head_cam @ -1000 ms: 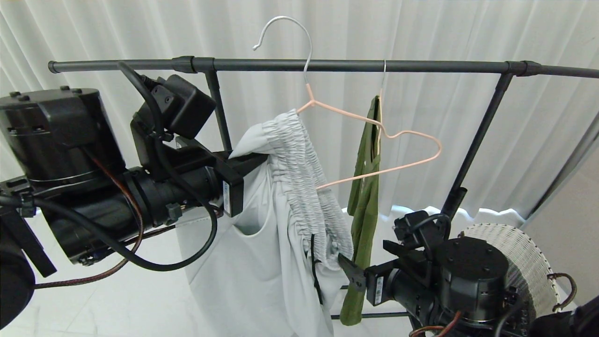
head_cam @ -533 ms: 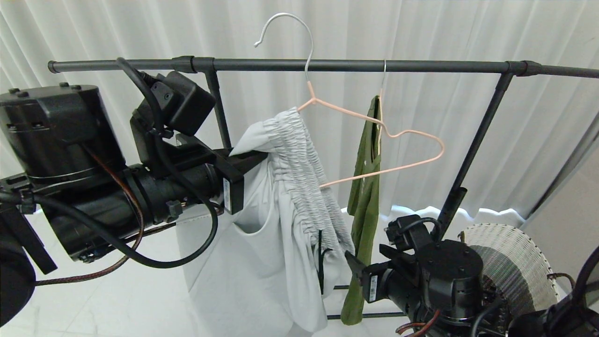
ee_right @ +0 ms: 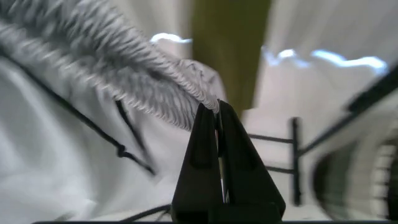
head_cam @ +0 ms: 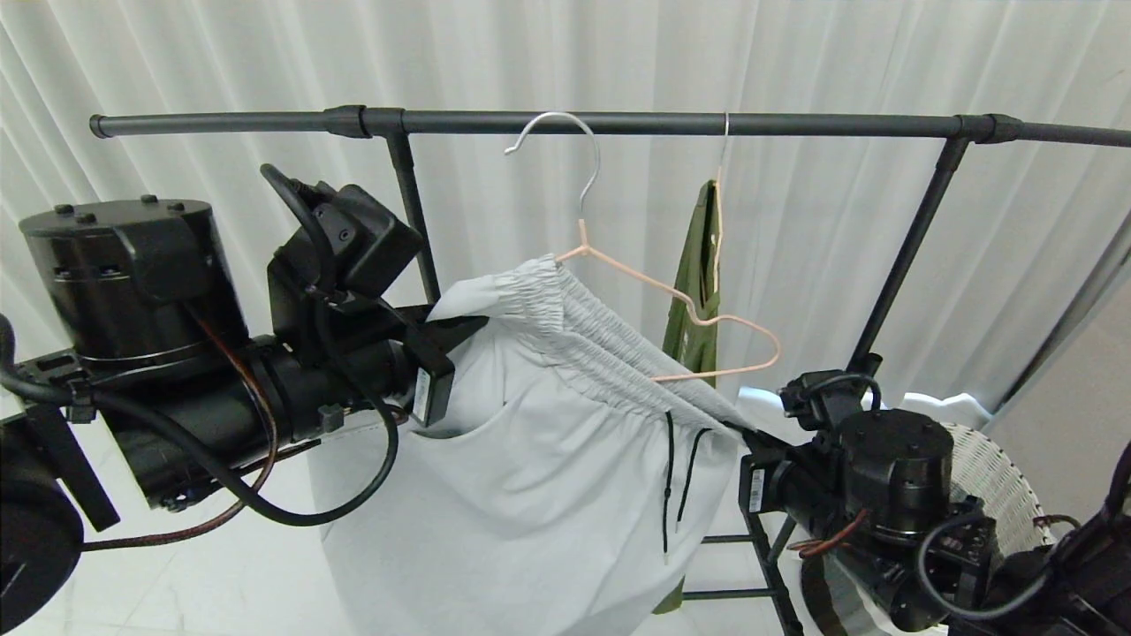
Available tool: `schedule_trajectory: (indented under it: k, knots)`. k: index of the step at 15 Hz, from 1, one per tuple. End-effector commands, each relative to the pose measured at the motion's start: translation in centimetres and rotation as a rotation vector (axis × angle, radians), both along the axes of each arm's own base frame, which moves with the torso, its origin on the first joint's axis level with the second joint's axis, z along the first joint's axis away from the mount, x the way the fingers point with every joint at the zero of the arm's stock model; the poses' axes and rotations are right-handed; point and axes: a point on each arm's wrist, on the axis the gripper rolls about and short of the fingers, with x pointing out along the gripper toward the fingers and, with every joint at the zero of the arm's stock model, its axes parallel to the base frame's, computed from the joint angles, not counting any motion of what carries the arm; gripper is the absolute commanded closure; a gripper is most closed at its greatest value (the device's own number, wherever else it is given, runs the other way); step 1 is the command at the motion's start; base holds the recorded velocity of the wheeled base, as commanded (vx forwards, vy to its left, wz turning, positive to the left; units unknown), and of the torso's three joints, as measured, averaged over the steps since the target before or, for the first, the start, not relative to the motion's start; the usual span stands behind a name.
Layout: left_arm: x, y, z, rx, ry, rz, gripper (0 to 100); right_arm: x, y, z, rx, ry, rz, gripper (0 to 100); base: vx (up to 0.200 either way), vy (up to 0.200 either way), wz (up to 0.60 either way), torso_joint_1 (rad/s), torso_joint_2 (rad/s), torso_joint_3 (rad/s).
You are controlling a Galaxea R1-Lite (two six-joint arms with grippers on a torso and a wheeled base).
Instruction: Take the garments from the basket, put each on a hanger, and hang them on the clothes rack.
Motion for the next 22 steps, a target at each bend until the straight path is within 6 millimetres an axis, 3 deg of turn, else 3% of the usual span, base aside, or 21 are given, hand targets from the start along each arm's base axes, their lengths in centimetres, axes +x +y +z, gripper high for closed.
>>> schedule_trajectory:
  k: [1, 6, 14, 17, 22]
  knots:
    - [0.0, 0.3, -0.5, 0.015, 0.011, 0.013, 100, 0.9, -1.9, 1.6, 0.019, -0.045, -0.068, 100, 0.000, 0.000, 0.00, 0.000, 0.00, 0.000]
    - [-0.3, 0.9, -2.3, 0.134, 0.007, 0.020, 100, 0.5, -2.9, 3.6, 0.038, -0.106, -0.073, 100, 0.000, 0.000, 0.00, 0.000, 0.00, 0.000]
    - [-1.9, 1.8, -2.7, 0.138, 0.008, 0.017, 100, 0.9, -4.8, 4.5, 0.018, -0.131, -0.101, 100, 0.000, 0.000, 0.00, 0.000, 0.00, 0.000]
    - [-1.8, 1.8, -3.9, 0.225, 0.011, 0.034, 100, -0.8, -4.8, 6.0, -0.035, -0.178, 0.011, 100, 0.000, 0.000, 0.00, 0.000, 0.00, 0.000]
    - [-0.8, 0.9, -4.0, 0.266, 0.014, 0.146, 100, -8.0, -2.7, 8.7, -0.108, -0.185, 0.381, 100, 0.000, 0.000, 0.00, 0.000, 0.00, 0.000]
